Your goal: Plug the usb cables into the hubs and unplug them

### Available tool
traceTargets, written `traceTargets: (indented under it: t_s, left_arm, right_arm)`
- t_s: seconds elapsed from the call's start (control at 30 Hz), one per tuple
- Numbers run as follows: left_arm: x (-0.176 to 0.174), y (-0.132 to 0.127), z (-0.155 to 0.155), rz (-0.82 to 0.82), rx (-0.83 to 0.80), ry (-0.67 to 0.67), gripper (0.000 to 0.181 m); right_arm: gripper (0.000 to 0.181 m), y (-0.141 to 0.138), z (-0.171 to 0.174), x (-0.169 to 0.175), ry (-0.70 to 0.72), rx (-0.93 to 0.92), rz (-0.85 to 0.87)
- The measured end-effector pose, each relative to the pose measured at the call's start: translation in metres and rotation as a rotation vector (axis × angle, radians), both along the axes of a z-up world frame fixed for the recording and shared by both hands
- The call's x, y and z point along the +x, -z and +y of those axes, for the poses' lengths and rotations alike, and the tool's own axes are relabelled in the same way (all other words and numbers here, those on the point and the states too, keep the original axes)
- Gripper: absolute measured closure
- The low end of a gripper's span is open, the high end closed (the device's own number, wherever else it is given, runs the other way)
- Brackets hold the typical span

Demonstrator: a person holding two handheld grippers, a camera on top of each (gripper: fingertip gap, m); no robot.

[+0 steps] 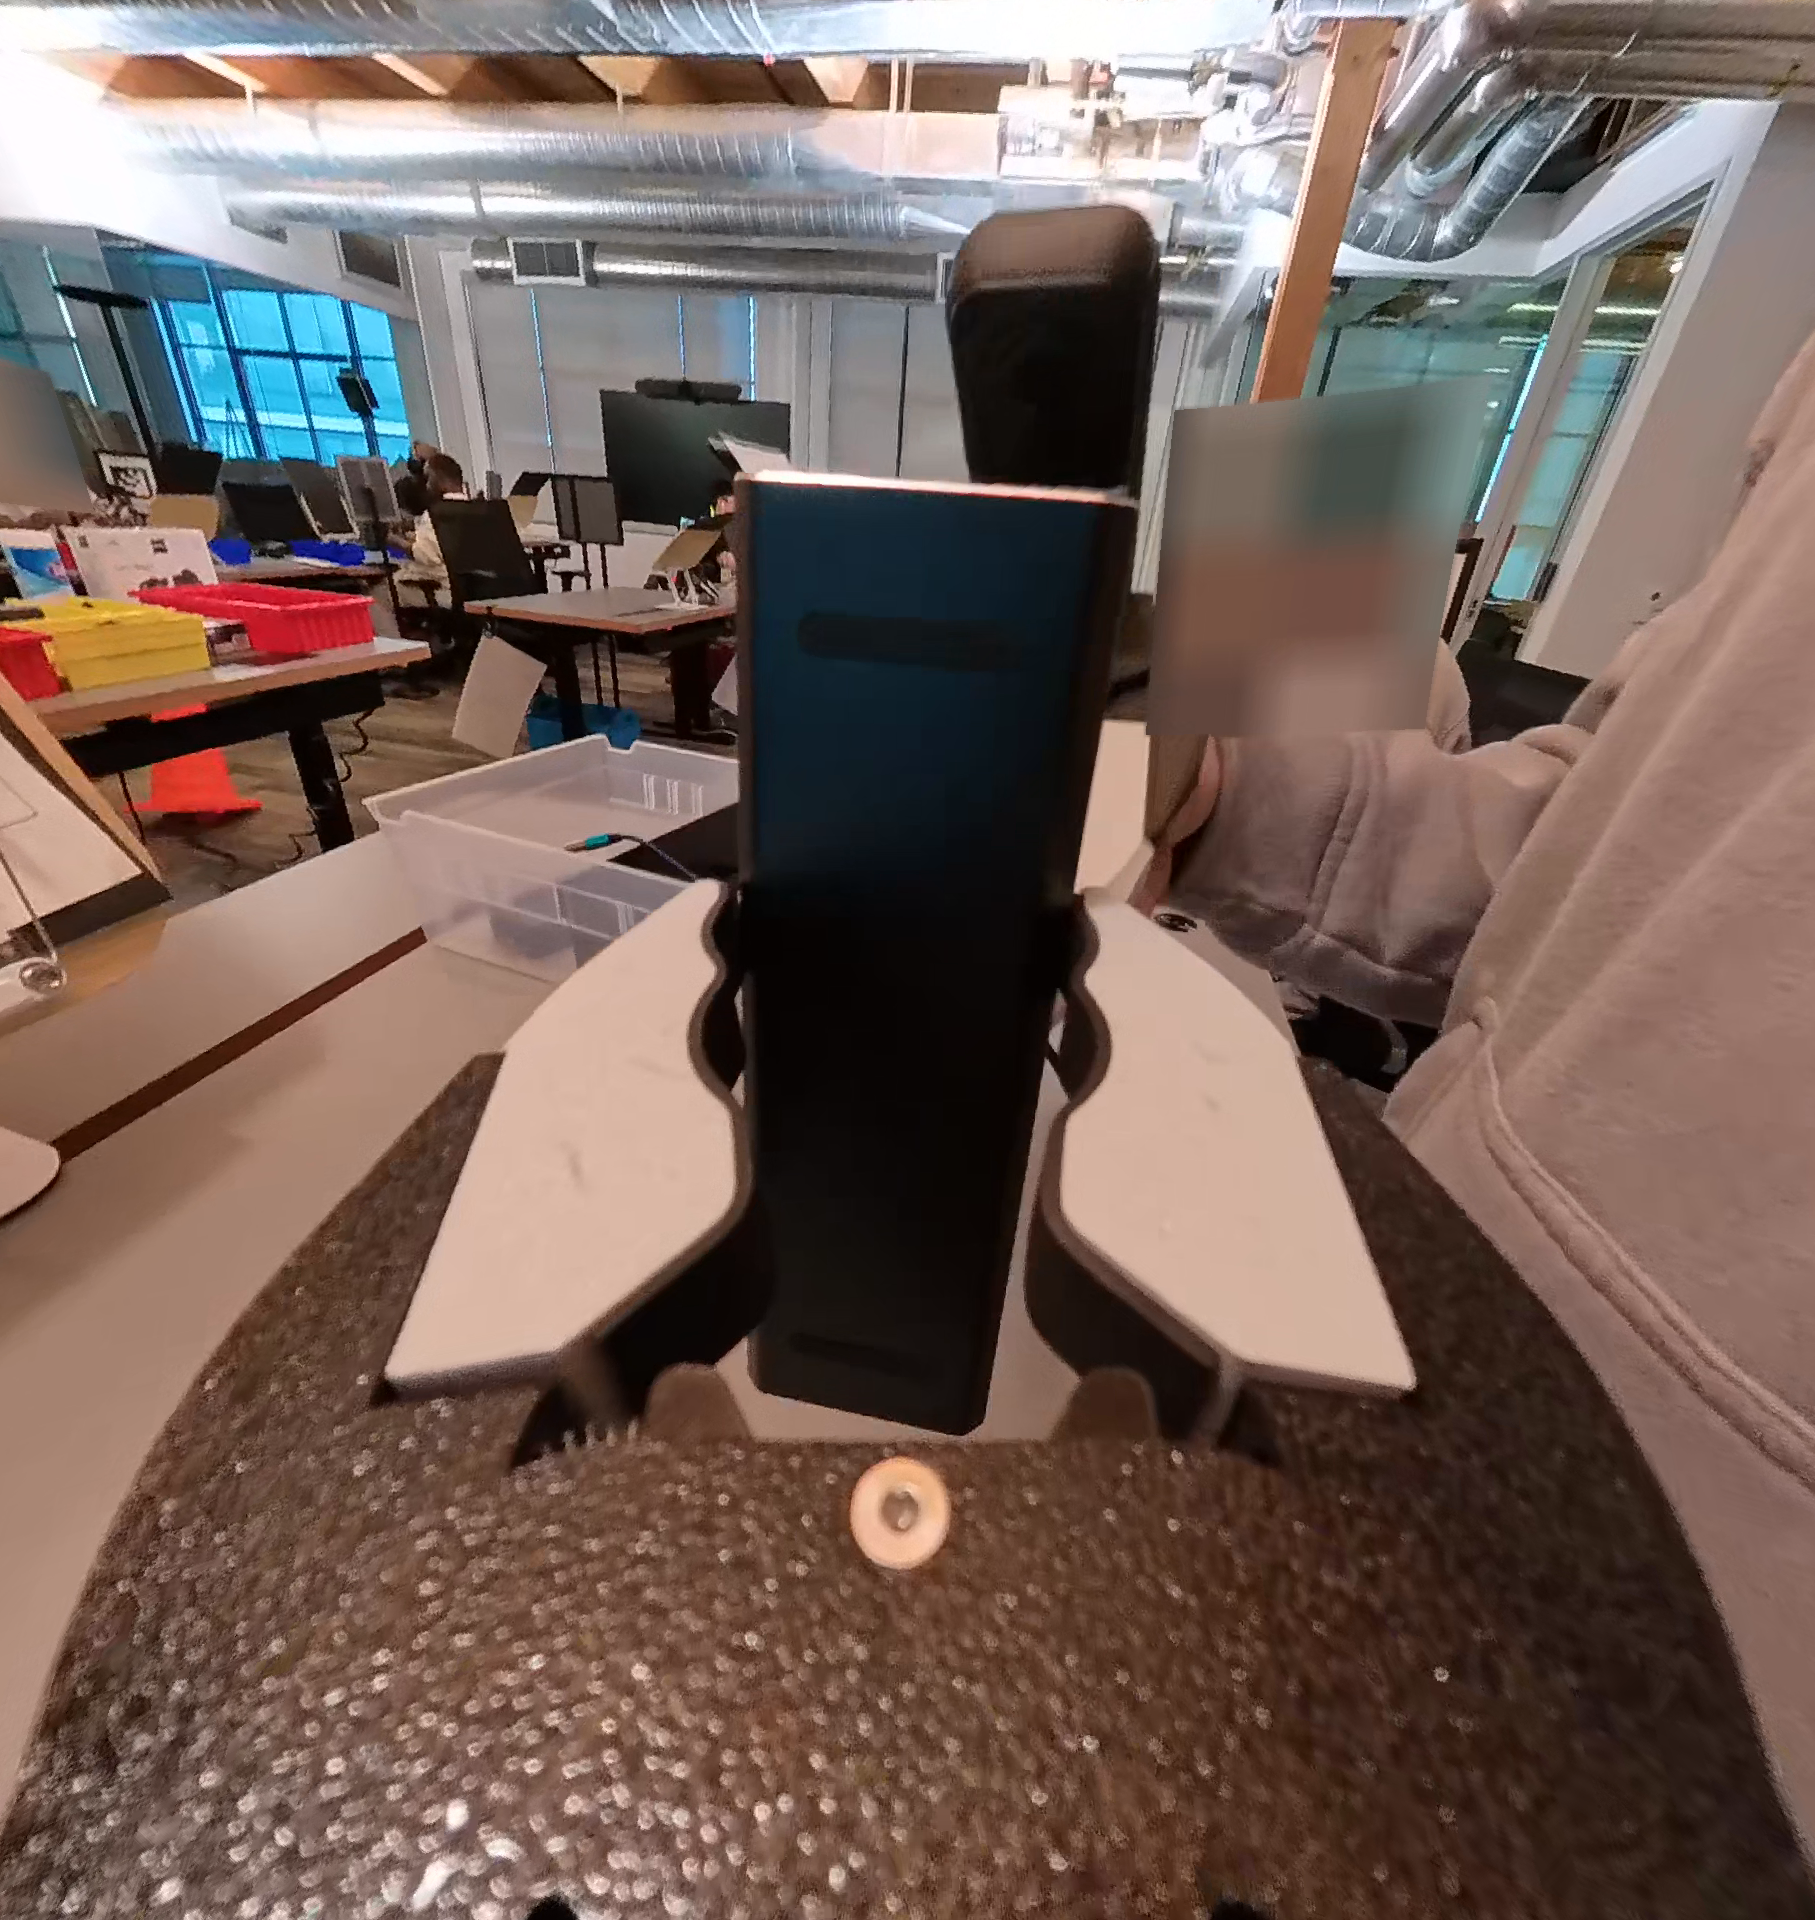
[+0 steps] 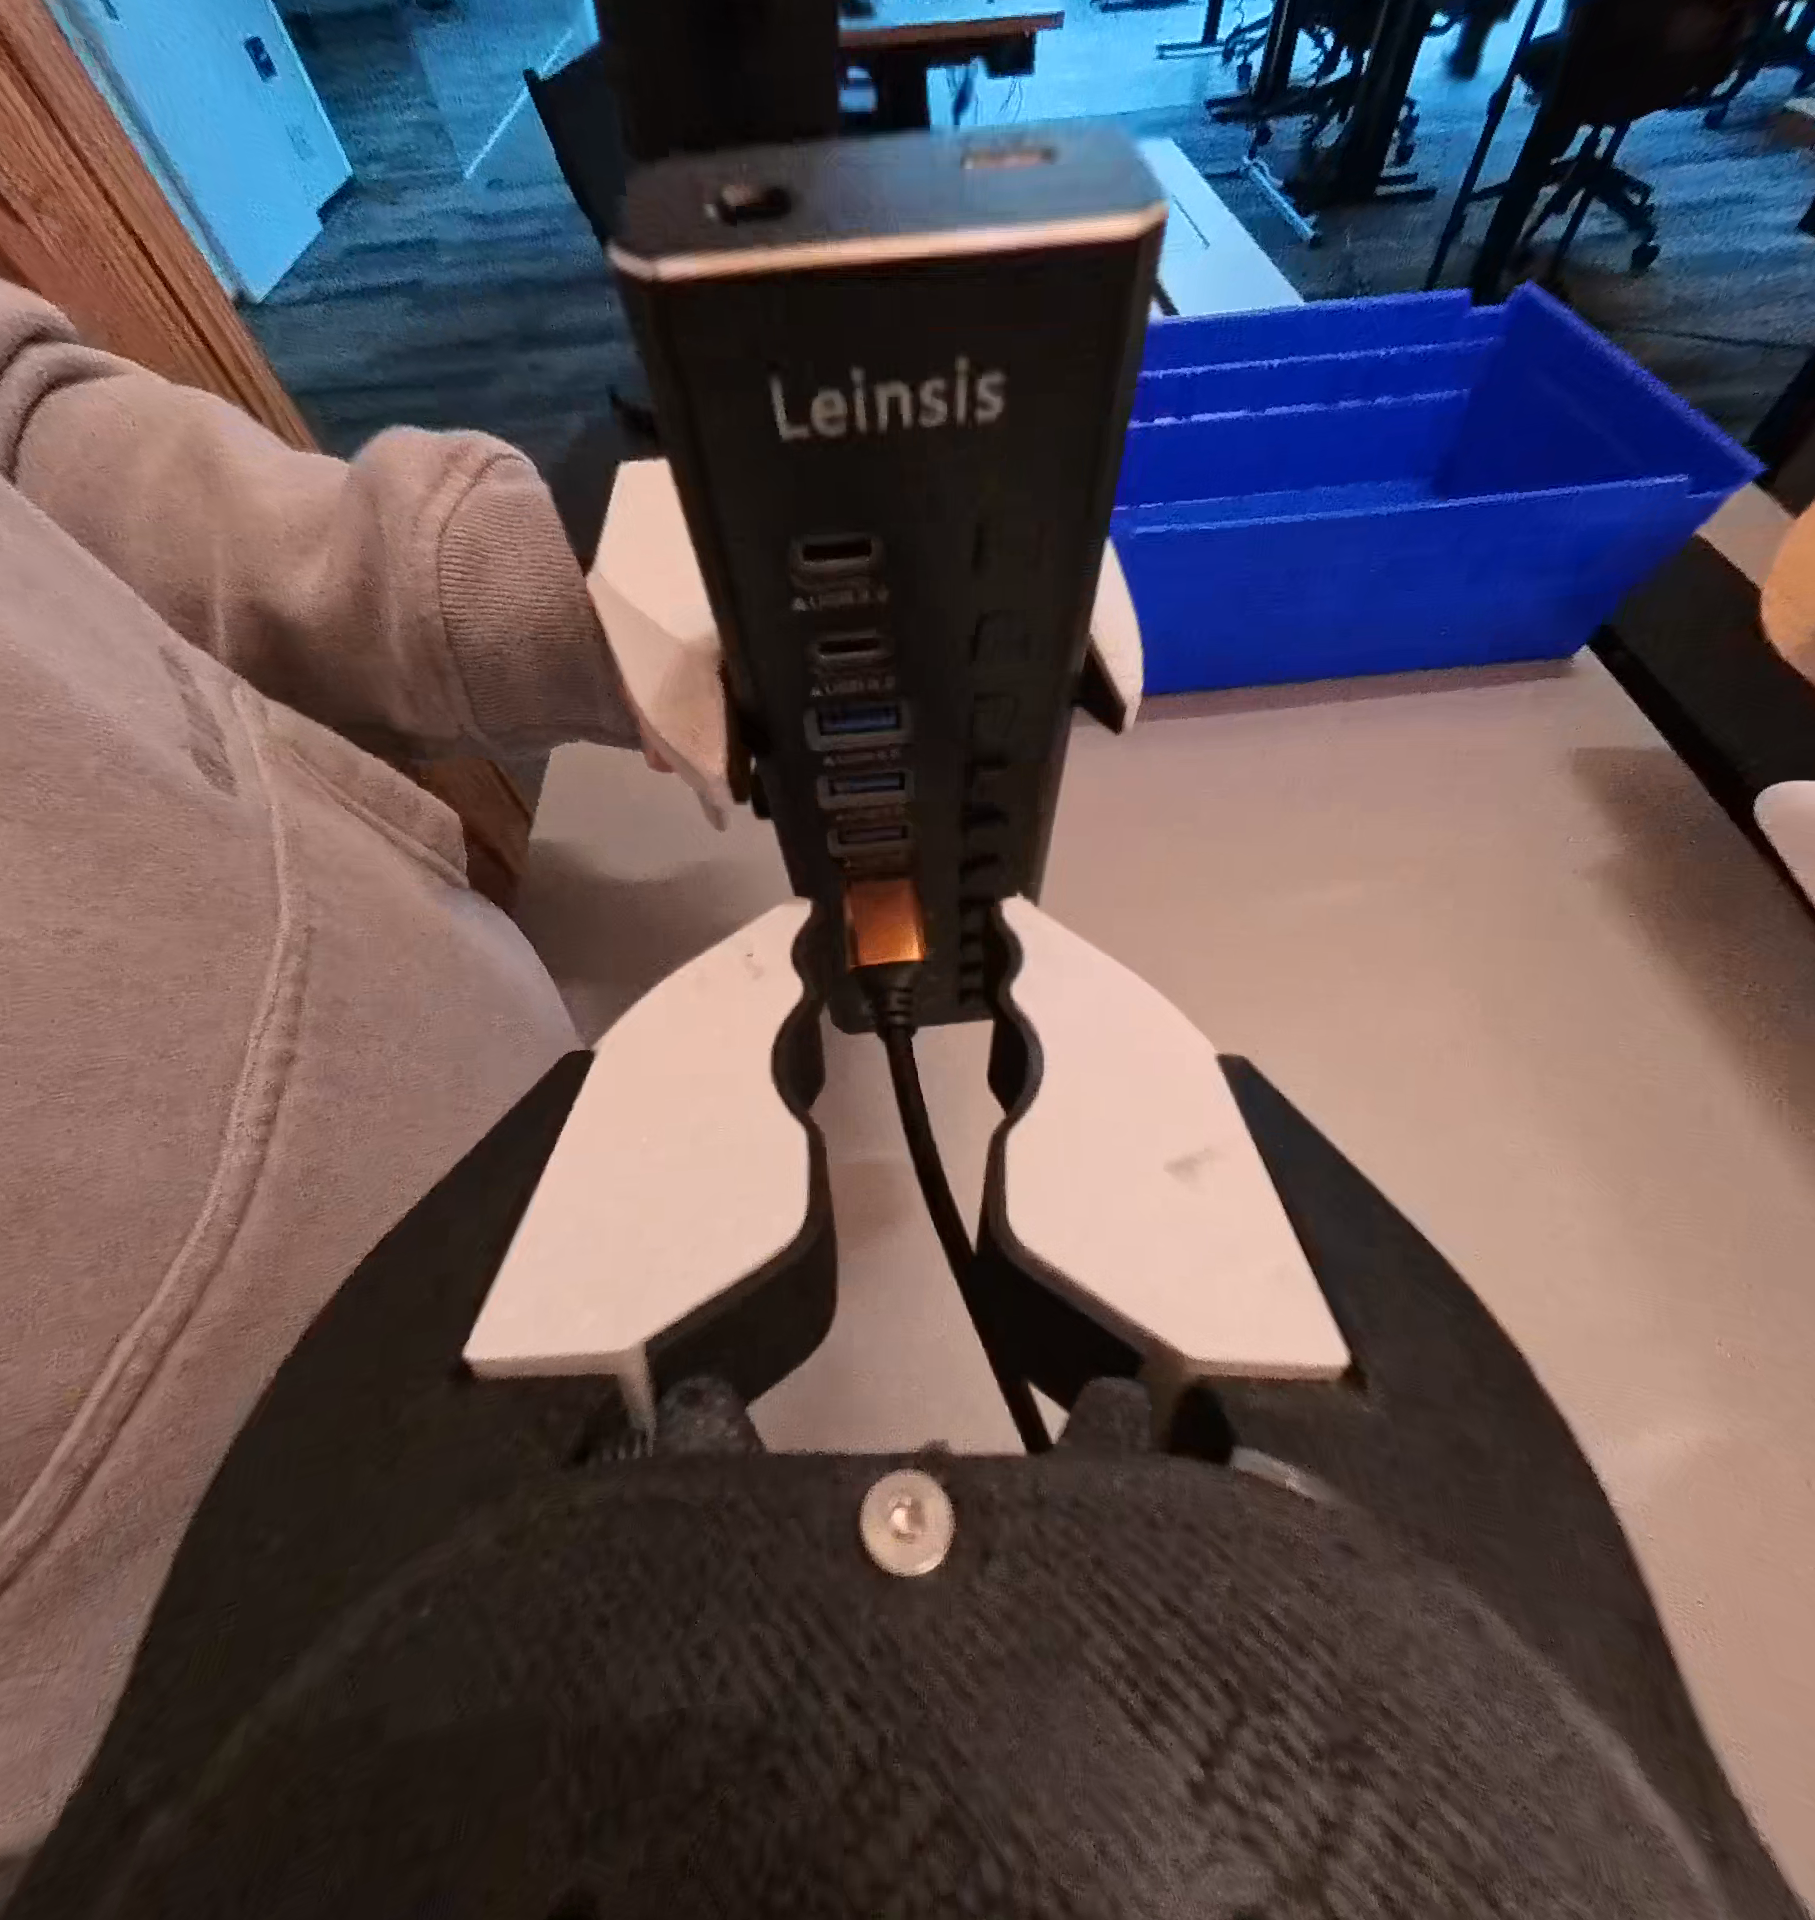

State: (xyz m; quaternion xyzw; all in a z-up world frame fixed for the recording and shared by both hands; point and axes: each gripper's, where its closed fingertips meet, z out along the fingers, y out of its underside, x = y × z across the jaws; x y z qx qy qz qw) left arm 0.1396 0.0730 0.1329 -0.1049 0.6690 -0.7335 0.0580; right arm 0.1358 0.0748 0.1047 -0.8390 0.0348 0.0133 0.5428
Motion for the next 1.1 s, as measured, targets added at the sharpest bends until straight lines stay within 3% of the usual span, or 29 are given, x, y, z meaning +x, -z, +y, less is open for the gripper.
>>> traceTargets:
  t_s: [0.07, 0.5, 0.77, 0.87, 1.1]
  left_arm:
    - [-0.001, -0.002, 0.001, -0.003, -0.014, -0.001, 0.123]
    - [-0.011, -0.001, -0.003, -0.027, -0.011, 0.046, 0.123]
    - [-0.009, 0.011, -0.007, 0.077, -0.02, 0.088, 0.109]
    - [-0.004, 0.028, -0.012, 0.065, 0.064, 0.06, 0.114]
    - [0.006, 0.042, -0.013, 0.01, 0.294, -0.032, 0.119]
  right_arm:
    - [0.162, 0.005, 0.004, -0.003, -0.016, -0.016, 0.002]
    - [0.166, 0.003, 0.0, -0.015, -0.012, -0.01, -0.024]
    - [0.166, -0.004, -0.01, -0.009, 0.0, 0.065, -0.023]
    - [0.166, -0.001, -0.006, -0.015, -0.03, 0.083, 0.008]
    - [0.161, 0.011, -0.01, -0.006, 0.041, 0.024, 0.065]
